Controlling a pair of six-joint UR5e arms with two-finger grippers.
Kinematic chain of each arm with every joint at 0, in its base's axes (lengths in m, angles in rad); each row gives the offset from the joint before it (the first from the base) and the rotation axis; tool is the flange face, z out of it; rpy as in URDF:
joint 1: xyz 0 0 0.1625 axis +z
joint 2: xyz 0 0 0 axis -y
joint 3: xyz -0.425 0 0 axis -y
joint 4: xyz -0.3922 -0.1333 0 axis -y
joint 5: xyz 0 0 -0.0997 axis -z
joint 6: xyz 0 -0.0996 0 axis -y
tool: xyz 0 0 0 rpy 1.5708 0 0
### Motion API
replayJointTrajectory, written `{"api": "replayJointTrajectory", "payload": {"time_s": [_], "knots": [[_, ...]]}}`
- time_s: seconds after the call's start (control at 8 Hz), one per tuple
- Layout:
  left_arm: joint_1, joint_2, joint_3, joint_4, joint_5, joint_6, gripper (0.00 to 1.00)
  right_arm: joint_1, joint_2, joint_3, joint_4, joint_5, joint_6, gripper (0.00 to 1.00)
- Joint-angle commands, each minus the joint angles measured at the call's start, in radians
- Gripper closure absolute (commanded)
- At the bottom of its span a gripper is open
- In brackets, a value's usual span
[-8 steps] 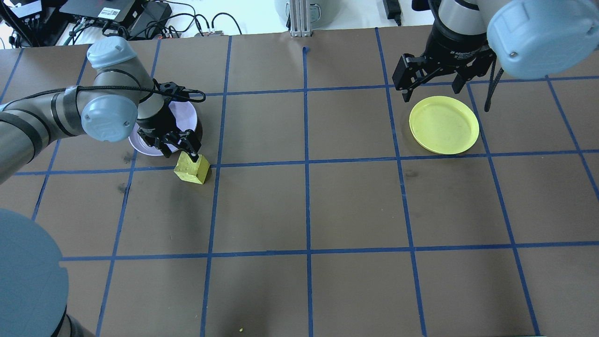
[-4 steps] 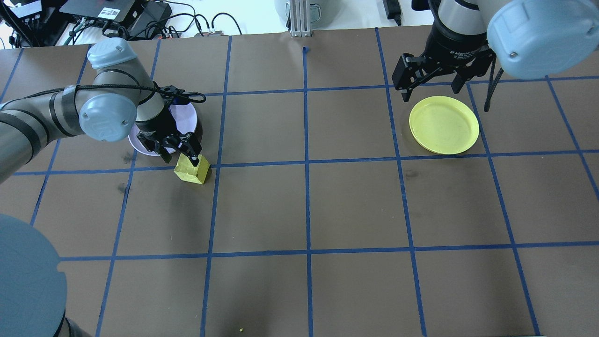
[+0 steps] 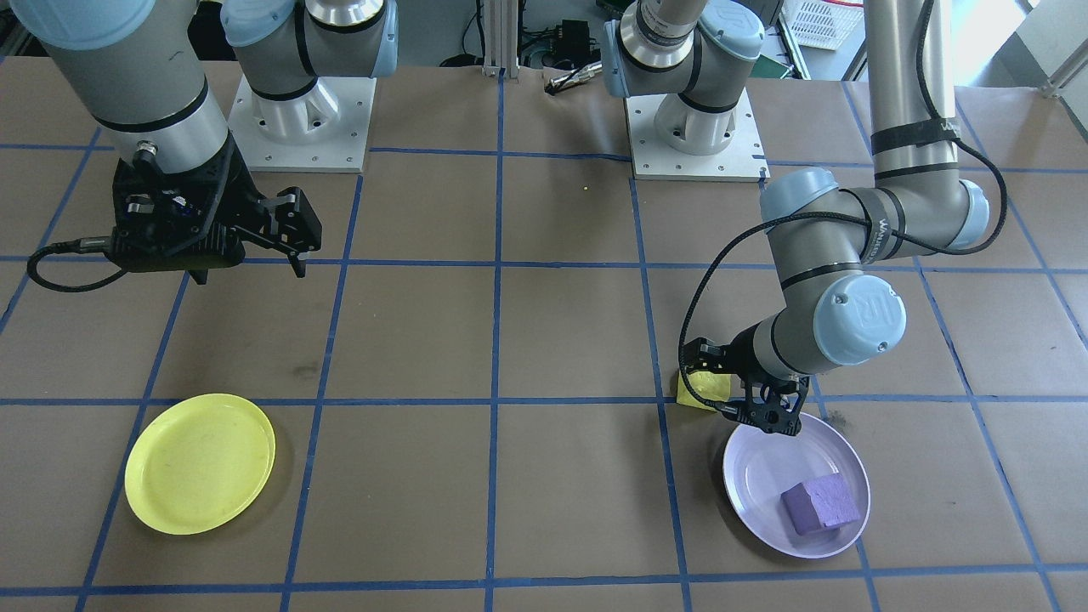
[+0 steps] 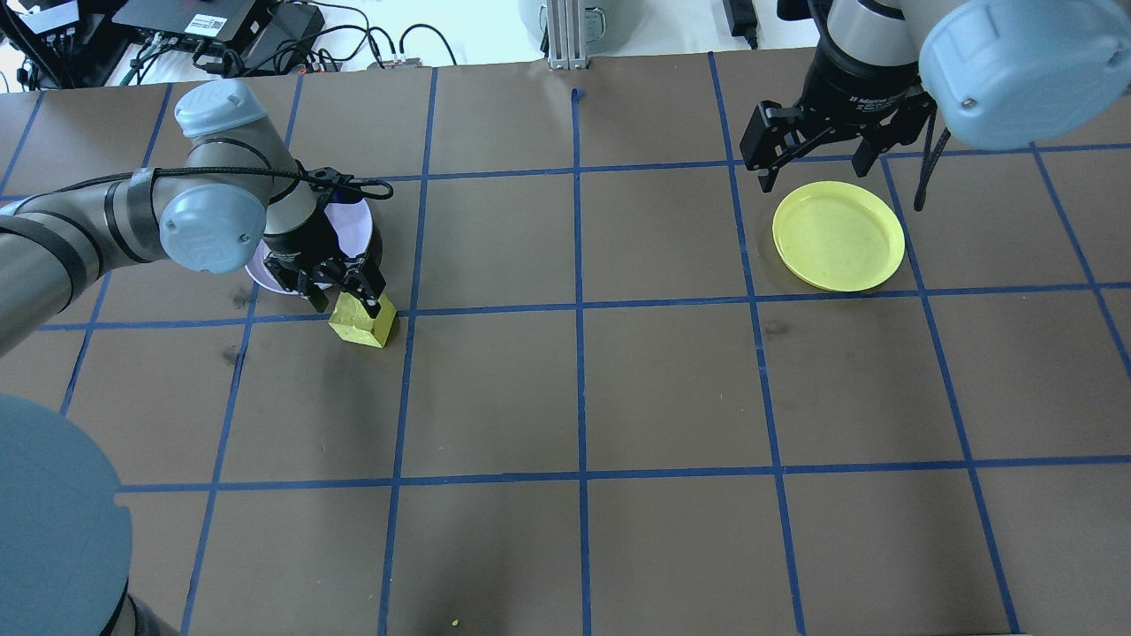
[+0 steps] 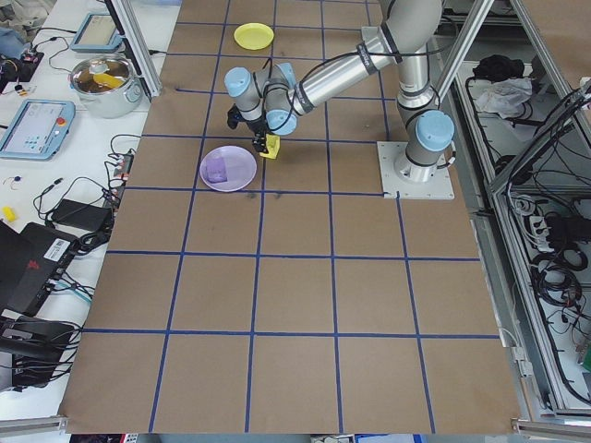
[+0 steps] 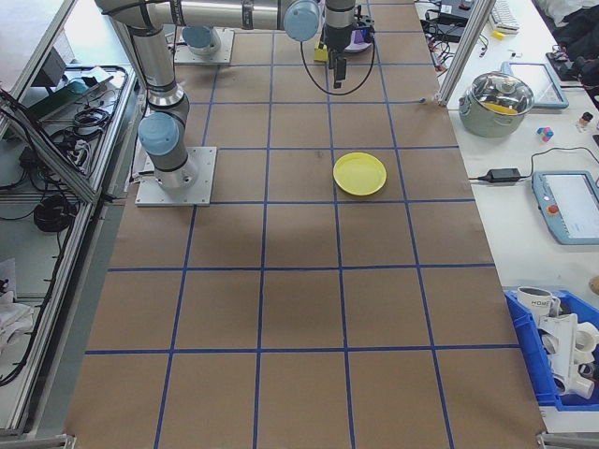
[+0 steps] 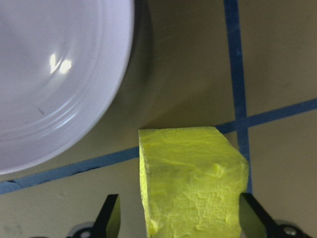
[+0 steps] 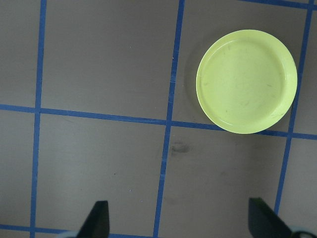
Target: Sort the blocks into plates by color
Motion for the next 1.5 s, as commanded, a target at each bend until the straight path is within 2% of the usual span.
{"api": "replayJointTrajectory", "payload": {"time_s": [0.0,0.62,1.38], "knots": [[0.0,-0.012,-0.001,0.027,-0.002,-0.001,0.16,0.0,0.0,0.0,-0.001,0.001,0.0,0.0],[0.001,0.044,-0.001,-0.065,-0.002,-0.002,0.14,0.0,0.002,0.0,-0.001,0.003,0.0,0.0],[-0.005,-0.011,-0.001,-0.016,0.0,-0.061,0.15,-0.002,0.002,0.0,-0.003,0.0,0.0,0.0]]}}
